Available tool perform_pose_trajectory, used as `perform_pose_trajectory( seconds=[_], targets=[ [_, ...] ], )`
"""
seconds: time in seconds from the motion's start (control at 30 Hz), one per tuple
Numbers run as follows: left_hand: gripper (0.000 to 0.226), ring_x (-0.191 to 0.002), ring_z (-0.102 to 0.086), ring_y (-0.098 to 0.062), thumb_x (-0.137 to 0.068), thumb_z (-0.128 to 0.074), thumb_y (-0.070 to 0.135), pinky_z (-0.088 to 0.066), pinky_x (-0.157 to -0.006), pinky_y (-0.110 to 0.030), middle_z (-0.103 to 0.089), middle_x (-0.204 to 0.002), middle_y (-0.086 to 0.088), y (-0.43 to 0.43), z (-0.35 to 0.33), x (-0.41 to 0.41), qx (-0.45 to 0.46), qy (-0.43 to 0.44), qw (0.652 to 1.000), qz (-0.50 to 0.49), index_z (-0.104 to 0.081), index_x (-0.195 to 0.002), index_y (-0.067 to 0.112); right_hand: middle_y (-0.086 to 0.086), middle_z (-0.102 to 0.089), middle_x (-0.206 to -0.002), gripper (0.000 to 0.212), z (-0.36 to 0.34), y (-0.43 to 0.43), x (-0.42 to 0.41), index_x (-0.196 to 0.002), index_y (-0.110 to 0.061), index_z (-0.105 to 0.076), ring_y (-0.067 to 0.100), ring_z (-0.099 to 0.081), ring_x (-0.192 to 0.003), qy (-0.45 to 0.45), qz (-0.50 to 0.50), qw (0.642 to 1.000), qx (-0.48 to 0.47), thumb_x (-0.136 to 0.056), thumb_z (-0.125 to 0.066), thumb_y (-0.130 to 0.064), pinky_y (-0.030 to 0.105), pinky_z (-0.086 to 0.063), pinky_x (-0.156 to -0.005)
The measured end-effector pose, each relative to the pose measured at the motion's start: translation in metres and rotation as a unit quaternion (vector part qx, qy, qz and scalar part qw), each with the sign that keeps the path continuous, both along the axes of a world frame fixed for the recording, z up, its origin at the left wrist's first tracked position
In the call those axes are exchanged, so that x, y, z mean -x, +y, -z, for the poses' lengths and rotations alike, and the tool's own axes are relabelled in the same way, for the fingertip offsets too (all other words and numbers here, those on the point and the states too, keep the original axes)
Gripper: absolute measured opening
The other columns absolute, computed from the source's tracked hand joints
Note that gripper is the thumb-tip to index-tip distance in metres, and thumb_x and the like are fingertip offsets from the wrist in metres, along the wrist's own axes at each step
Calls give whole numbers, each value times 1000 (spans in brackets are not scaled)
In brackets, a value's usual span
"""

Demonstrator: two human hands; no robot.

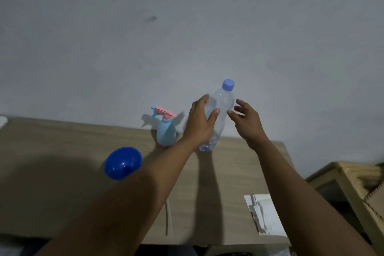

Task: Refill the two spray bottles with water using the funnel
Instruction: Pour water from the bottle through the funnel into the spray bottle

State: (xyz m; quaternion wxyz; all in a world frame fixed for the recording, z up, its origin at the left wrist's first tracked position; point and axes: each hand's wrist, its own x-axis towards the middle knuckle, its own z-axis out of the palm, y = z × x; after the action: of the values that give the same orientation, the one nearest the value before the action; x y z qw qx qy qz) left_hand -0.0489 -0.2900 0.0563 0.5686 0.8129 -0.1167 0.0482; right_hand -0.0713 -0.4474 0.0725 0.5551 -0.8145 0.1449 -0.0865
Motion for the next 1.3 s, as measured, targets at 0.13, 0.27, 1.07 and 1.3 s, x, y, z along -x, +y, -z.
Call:
perform_pose_trajectory(
  seconds=[0.13, 0.27, 1.07, 1.3],
  targets=[
    [59, -141, -37, -22, -100, -52, 34, -30, -112, -32, -36, -156, -2, -17, -10, -24, -33, 22, 999, 29, -27, -152, 23, 3, -53, -145, 65, -7, -9, -15, -150, -18, -40, 13, -66, -108, -12, -73, 997, 21, -93, -69, -27, 30, -50, -89],
    [58, -132, -49, -24, -95, -62, 31, -42, -109, -38, -47, -149, -1, -21, -12, -22, -2, 44, 999, 2, -39, -148, 27, 1, -60, -138, 62, 0, -13, -7, -145, -17, -47, 11, -70, -103, -48, -85, 994, 41, -90, -73, -30, 37, -54, -99],
    [59, -115, -64, -15, -76, -84, 20, -54, -99, -41, -66, -126, 12, 45, -12, 183, 97, 86, 991, 37, -58, -113, 57, -22, -60, -130, 71, 36, 18, 200, -137, -32, -53, 11, -64, -114, -99, -99, 989, -48, -80, -78, 3, 32, -54, -97],
    [56, -103, -67, -2, -79, -82, 19, -57, -88, -23, -65, -119, 18, 52, -19, 183, 28, 60, 996, 57, -54, -115, 52, -19, -54, -137, 93, 37, 26, 198, -143, -28, -42, -5, -58, -112, -64, -108, 992, -33, -66, -91, -9, 14, -52, -83]
  ],
)
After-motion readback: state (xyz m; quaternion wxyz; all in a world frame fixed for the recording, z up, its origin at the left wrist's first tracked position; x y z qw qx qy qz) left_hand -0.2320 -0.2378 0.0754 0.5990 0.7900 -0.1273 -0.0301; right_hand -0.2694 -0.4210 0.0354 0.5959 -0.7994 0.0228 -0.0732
